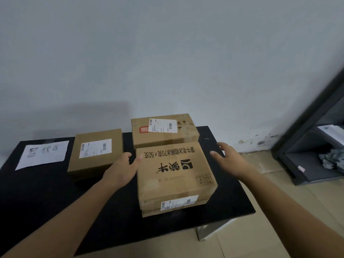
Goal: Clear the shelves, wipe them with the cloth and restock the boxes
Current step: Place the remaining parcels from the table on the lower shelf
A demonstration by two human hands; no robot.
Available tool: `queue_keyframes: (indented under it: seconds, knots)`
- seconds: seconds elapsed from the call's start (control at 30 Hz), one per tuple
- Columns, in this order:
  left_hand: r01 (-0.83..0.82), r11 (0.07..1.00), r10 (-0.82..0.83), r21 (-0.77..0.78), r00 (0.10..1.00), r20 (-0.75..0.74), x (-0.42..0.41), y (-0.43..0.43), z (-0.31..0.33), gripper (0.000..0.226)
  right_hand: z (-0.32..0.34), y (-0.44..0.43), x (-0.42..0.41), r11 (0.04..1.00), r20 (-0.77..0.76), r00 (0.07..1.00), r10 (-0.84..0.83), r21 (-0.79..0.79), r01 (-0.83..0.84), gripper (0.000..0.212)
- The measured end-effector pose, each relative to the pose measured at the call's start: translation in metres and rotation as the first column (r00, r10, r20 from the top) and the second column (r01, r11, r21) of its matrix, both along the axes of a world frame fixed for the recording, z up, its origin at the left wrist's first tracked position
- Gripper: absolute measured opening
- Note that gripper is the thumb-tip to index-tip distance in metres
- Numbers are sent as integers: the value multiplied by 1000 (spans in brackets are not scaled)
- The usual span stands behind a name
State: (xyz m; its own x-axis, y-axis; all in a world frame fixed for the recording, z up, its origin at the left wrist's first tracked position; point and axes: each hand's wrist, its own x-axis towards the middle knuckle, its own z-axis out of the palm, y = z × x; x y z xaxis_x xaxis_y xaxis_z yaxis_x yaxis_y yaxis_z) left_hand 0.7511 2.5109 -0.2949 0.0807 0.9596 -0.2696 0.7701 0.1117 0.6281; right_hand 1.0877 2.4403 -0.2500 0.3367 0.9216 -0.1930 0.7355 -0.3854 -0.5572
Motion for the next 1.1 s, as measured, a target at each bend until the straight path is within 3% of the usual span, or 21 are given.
queue_keyframes:
  seconds: [0.23,0.4,0.5,0.6,0.67,0.8,0.97,1.1]
  knots:
    - [-8,980,31,-201,993,111,17,28,-39,86,-45,51,2,993,-85,996,-36,-113,26,73]
    - [-69,933,154,-352,964,218,23,39,-66,92,-77,76,10,983,-216,973,-77,-180,37,79]
    - [-108,905,243,-412,925,292,26,38,-80,80,-95,80,14,971,-298,949,-100,-238,28,82]
    - [-126,868,318,-481,884,342,28,39,-94,84,-111,82,21,955,-377,919,-116,-296,-1,88]
    - [-133,850,360,-509,854,377,30,34,-102,82,-124,80,25,945,-418,899,-128,-328,-18,81]
    - [-162,841,419,-516,798,433,34,29,-106,57,-139,78,25,931,-568,800,-195,-364,-32,51]
    - [-181,845,437,-504,778,452,38,28,-109,43,-147,78,25,935,-616,754,-228,-355,-8,47]
    - [-181,857,417,-483,794,443,37,27,-112,49,-149,74,26,940,-644,725,-243,-340,13,45]
